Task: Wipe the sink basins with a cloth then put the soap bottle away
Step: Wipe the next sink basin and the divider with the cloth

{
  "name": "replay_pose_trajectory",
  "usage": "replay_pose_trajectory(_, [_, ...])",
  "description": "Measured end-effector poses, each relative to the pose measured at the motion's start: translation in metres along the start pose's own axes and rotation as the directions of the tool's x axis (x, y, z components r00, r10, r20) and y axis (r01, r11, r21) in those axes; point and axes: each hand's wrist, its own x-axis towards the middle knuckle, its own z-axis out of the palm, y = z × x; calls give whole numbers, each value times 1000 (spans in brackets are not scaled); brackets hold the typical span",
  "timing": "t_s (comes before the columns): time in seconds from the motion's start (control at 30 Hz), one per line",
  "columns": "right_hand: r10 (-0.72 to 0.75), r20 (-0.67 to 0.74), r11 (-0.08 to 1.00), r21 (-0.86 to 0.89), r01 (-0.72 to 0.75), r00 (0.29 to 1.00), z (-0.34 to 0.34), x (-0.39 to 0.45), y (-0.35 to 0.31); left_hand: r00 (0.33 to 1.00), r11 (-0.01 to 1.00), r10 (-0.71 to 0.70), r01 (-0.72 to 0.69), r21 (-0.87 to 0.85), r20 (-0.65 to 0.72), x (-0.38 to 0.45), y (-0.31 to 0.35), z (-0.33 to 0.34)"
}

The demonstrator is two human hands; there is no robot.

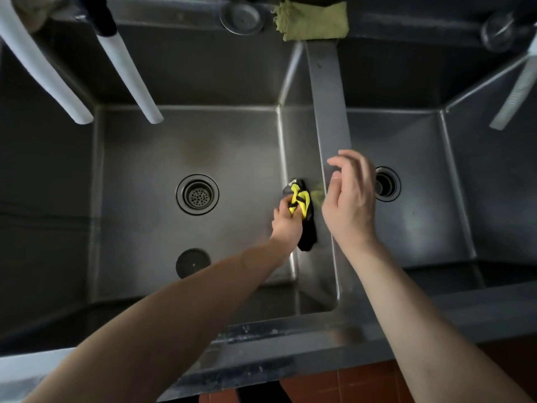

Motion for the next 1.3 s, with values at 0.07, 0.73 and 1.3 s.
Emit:
replay_pose_trajectory(0.07, [19, 7, 1000, 0, -19, 1000, 0, 0, 0, 1000, 994, -8, 5, 105, 24, -11, -18, 2])
replay_pose_trajectory(0.73, [60, -38, 995, 87, -56, 997, 1, -2, 6, 933, 944, -323, 305, 127, 161, 3, -79, 27])
replay_pose_trajectory(1.3, [69, -59, 992, 107, -62, 996, -3, -3, 7, 997, 987, -36, 25, -156, -71, -82, 27, 17])
